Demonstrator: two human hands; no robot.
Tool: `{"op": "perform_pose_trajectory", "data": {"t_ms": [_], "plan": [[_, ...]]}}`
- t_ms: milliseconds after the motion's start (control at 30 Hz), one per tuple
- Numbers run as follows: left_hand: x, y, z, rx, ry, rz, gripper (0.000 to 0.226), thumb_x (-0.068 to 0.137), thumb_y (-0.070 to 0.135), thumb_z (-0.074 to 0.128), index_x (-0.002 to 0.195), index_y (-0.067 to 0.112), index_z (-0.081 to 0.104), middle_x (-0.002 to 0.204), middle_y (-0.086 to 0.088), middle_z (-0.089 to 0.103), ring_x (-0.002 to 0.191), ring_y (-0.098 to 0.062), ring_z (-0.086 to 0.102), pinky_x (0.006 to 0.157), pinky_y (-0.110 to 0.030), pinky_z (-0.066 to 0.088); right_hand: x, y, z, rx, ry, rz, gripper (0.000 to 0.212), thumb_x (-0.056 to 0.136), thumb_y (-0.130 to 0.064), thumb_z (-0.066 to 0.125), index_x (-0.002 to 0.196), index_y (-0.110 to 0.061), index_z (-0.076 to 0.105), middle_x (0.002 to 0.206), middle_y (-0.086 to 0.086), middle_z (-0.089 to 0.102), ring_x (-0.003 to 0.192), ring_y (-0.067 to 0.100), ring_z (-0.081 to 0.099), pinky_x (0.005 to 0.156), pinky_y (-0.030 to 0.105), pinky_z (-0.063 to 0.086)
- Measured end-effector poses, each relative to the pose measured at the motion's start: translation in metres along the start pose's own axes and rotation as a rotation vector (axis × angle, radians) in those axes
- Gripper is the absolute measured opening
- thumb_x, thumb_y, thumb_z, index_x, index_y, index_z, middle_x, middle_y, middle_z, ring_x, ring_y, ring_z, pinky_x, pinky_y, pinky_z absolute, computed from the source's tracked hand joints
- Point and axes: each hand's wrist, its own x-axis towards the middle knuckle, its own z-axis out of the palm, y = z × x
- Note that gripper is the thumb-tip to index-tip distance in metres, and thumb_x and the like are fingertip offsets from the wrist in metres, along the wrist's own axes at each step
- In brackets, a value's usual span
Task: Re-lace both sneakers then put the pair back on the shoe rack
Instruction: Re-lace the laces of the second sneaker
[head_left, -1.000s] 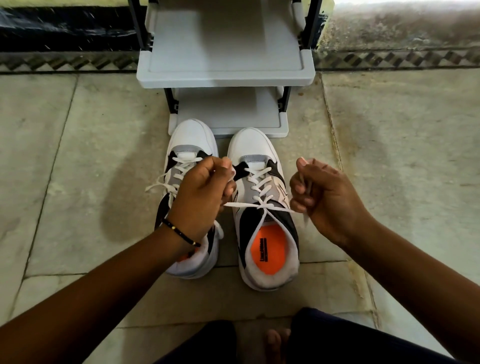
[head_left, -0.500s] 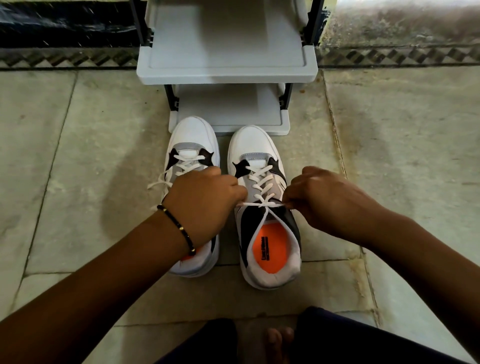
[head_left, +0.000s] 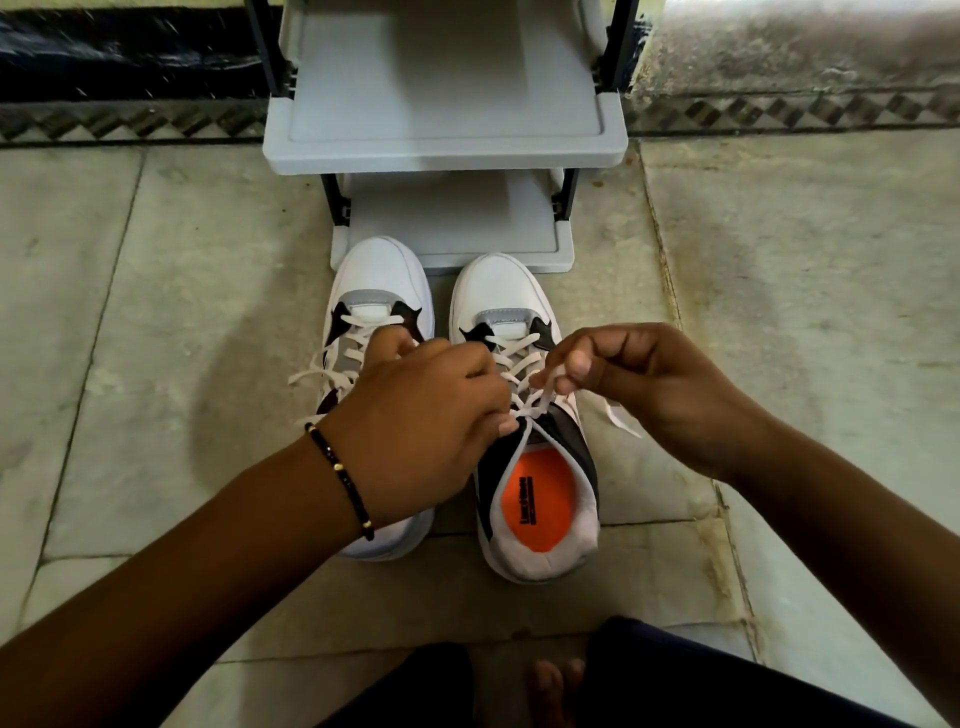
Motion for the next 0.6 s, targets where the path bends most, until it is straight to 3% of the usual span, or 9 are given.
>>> {"op": "perform_pose_trajectory", "data": {"t_ms": [67,200,300,367,467,600], "plan": [[0.0,0.003,0.004,-0.101,0.058,0.014,0.034,0.085,0.041,0.031,0.078,0.023,0.058,0.083,0.006,0.061,0.078,-0.016,0.057,0.08,-0.041,0.037,0.001,0.001,0.005,0.188,0.026,0.023,0.021,0.089,-0.017,0.05,0.081,-0.005,0.065,0.084,0.009,0.068,0.087,0.024,0.064,0.084,0.033,0.051],[0.0,0.009,0.018,-0.719,0.18,-0.198,0.039,0.09,0.039,0.037,0.08,0.01,0.062,0.08,-0.002,0.067,0.078,-0.008,0.061,0.075,-0.02,0.048,0.003,0.0,0.016,0.519,0.072,0.092,0.02,0.087,-0.014,0.048,0.079,-0.006,0.065,0.087,0.011,0.07,0.084,0.022,0.068,0.078,0.031,0.055],[0.003,0.011,0.03,-1.164,0.211,-0.373,0.04,0.09,0.031,0.036,0.087,-0.001,0.061,0.089,-0.007,0.071,0.086,-0.012,0.067,0.078,-0.023,0.055,0.005,0.003,0.019,0.626,0.126,0.128,0.017,0.087,-0.014,0.048,0.085,-0.002,0.061,0.084,0.01,0.069,0.078,0.023,0.066,0.075,0.031,0.057],[0.005,0.012,0.034,-1.334,0.246,-0.42,0.037,0.089,0.031,0.034,0.08,0.003,0.058,0.079,0.001,0.07,0.08,-0.015,0.067,0.069,-0.023,0.056,0.007,0.005,0.02,0.645,0.152,0.147,0.016,0.087,-0.015,0.05,0.088,-0.003,0.06,0.081,0.008,0.066,0.071,0.022,0.06,0.065,0.028,0.054],[0.005,0.017,0.035,-1.377,0.268,-0.408,0.028,0.087,0.032,0.035,0.073,0.017,0.054,0.064,0.007,0.059,0.064,-0.007,0.056,0.054,-0.021,0.047,0.008,0.008,0.027,0.591,0.156,0.135,0.016,0.085,-0.015,0.051,0.088,-0.004,0.063,0.076,0.005,0.065,0.061,0.015,0.053,0.06,0.025,0.045],[0.007,0.018,0.038,-1.252,0.226,-0.324,0.022,0.089,0.027,0.038,0.083,0.022,0.059,0.066,0.014,0.057,0.063,0.0,0.05,0.055,-0.015,0.044,0.009,0.01,0.03,0.561,0.191,0.139,0.02,0.086,-0.009,0.05,0.095,-0.004,0.067,0.074,0.007,0.065,0.063,0.017,0.051,0.058,0.022,0.045]]}}
